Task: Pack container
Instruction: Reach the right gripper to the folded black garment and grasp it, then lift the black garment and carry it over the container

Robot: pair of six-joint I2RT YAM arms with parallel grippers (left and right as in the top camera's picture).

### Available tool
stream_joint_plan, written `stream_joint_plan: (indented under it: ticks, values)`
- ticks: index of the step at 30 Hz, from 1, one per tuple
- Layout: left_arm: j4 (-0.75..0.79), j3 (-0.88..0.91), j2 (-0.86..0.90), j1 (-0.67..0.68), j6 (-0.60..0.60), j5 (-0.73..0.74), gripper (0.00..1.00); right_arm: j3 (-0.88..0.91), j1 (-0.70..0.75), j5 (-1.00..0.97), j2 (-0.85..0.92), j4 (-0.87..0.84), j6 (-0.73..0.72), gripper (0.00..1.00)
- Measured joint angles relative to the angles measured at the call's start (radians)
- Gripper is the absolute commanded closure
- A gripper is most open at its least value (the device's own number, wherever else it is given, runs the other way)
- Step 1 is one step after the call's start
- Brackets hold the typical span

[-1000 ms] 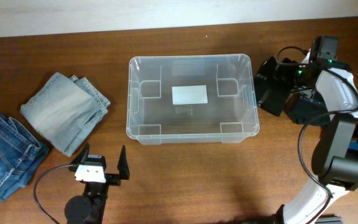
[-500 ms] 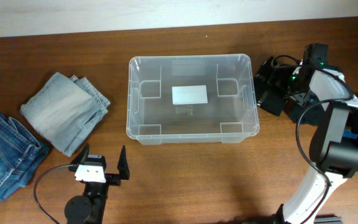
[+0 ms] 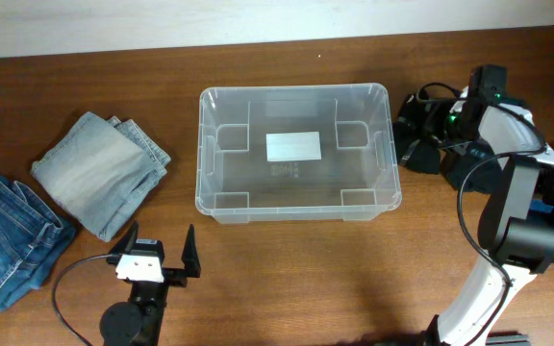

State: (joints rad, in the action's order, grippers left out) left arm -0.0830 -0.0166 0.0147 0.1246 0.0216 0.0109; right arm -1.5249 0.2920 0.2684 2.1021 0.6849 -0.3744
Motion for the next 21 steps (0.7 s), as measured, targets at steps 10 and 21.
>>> stream_joint_plan:
  ticks: [10,21]
  values:
    - [0.0,0.0,0.0,0.0,0.0,0.0,0.01,-0.183,0.006,-0.039,-0.06,0.257,0.114,0.96]
    - [0.0,0.0,0.0,0.0,0.0,0.0,0.0,-0.304,0.006,0.08,-0.396,0.44,0.169,0.95]
